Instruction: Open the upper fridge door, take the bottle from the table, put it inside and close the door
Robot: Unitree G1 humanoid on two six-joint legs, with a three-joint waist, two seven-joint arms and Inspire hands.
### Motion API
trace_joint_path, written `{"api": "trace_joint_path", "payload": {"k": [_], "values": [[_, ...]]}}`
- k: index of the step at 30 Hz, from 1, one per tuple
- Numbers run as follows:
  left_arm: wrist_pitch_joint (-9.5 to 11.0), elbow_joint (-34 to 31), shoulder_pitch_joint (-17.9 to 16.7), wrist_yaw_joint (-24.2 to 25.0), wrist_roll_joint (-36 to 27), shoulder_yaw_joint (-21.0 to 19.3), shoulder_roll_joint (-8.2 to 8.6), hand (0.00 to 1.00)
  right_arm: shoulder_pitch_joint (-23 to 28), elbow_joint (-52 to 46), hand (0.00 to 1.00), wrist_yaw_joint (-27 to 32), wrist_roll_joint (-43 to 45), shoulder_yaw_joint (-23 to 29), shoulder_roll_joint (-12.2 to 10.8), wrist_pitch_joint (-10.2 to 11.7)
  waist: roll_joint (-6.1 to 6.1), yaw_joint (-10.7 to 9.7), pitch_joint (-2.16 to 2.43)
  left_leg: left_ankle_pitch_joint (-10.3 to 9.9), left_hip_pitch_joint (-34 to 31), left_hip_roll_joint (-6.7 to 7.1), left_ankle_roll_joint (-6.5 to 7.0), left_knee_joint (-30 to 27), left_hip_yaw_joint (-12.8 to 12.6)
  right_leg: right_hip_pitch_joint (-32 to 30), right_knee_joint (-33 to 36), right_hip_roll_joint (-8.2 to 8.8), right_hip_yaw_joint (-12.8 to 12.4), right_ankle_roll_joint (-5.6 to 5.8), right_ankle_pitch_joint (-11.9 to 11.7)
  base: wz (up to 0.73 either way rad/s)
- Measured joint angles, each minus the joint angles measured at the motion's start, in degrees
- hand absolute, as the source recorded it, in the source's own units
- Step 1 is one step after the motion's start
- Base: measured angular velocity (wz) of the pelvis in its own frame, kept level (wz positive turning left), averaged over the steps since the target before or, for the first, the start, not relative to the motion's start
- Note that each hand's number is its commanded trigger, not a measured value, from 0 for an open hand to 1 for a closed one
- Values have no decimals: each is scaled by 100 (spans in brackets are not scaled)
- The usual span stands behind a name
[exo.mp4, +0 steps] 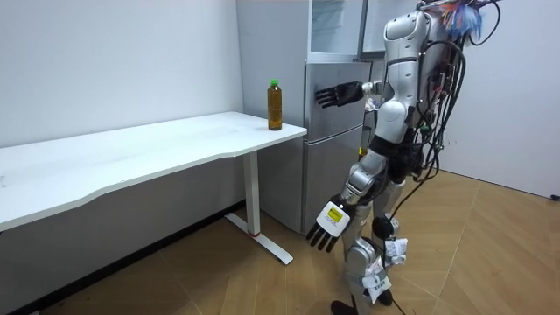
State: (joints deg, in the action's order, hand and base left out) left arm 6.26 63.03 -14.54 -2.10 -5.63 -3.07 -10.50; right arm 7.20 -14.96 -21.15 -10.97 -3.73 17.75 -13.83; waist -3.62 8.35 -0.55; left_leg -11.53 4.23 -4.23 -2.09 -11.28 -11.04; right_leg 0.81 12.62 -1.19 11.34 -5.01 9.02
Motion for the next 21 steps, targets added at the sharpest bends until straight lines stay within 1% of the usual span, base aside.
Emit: {"api": "trace_joint_path", "payload": {"k": [1, 2, 3, 4, 5, 6, 7, 8, 9, 10, 11, 14, 18, 21], "values": [[0, 0, -1, 5, -17, 0, 0, 0, -177, -1, 0, -86, -16, -85, -36, 1, 3, 9, 3, 11, 2, -10, -18, -2, 2, 1, 0, -8, 2, -10, -3, 0], [-14, 4, -2, 19, -16, 11, 2, 0, -437, -122, 0, -195, -85, -193, -138, 3, 22, 34, 16, 21, 2, -19, -34, -4, 8, 3, -8, -16, 12, -21, -6, 6], [-22, 3, -1, 29, -13, 28, 2, 0, -589, -222, 0, -254, -169, -239, -226, 19, 31, 53, 24, 26, 2, -23, -41, -6, 16, 11, -17, -19, 26, -27, -6, 10], [-75, 3, 2, 46, -3, 62, 2, 0, -910, -378, 0, -367, -444, -352, -436, 130, 48, 115, 57, 37, 6, -30, -57, -11, 37, 38, -64, -26, 61, -40, -14, 22], [-125, 3, 7, 55, 15, 70, 2, 0, -1216, -451, 0, -483, -732, -466, -637, 351, 60, 154, 81, 43, 16, -35, -63, -15, 81, 107, -129, -27, 142, -45, -21, 30], [-141, 3, 9, 55, 13, 70, 2, 0, -1332, -466, 0, -535, -892, -519, -751, 469, 78, 150, 72, 44, 40, -34, -64, -17, 128, 142, -185, -27, 188, -40, -24, 47], [-174, 3, 12, 57, 1, 69, 1, 0, -1512, -490, 0, -630, -1247, -664, -893, 655, 59, 183, 98, 43, 52, -22, -65, -30, 236, 246, -259, -19, 289, -28, -20, 55], [-210, 3, 5, 54, 1, 79, -14, 0, -1601, -601, 0, -729, -1499, -788, -968, 724, 36, 201, 107, 41, 53, -1, -62, -40, 337, 306, -305, -18, 338, -5, -8, 52], [-229, 4, -7, 51, 0, 82, -18, 0, -1615, -657, 0, -771, -1602, -848, -973, 771, 28, 210, 107, 39, 50, 7, -59, -41, 357, 313, -310, -10, 367, 4, -2, 32], [-295, 1, -39, 51, 2, 104, -16, 0, -1618, -730, 0, -867, -1740, -927, -973, 815, 33, 240, 99, 35, 40, 17, -52, -41, 364, 318, -311, 6, 391, 12, 0, 12], [-408, 2, -52, 51, 1, 102, -14, 0, -1612, -740, 0, -904, -1840, -964, -967, 815, 49, 246, 87, 27, 18, 23, -39, -41, 369, 328, -303, 21, 427, 21, -2, 4], [-518, -5, -15, 49, 5, 114, -15, 0, -1602, -741, 0, -899, -1841, -965, -915, 815, 75, 227, 66, 18, -44, 29, -28, -33, 373, 317, -293, 28, 437, 29, -6, 0], [-594, -11, 2, 37, 17, 168, -15, 0, -1602, -741, 0, -897, -1844, -966, -894, 823, 106, 175, 45, 14, -66, 27, -26, -19, 371, 301, -299, 24, 438, 30, -4, 0], [-602, -12, 9, 24, 65, 232, -15, 0, -1602, -740, 0, -893, -1844, -972, -891, 866, 122, 165, 35, 14, -65, 28, -26, -33, 364, 294, -311, 22, 438, 33, -2, 0]]}}
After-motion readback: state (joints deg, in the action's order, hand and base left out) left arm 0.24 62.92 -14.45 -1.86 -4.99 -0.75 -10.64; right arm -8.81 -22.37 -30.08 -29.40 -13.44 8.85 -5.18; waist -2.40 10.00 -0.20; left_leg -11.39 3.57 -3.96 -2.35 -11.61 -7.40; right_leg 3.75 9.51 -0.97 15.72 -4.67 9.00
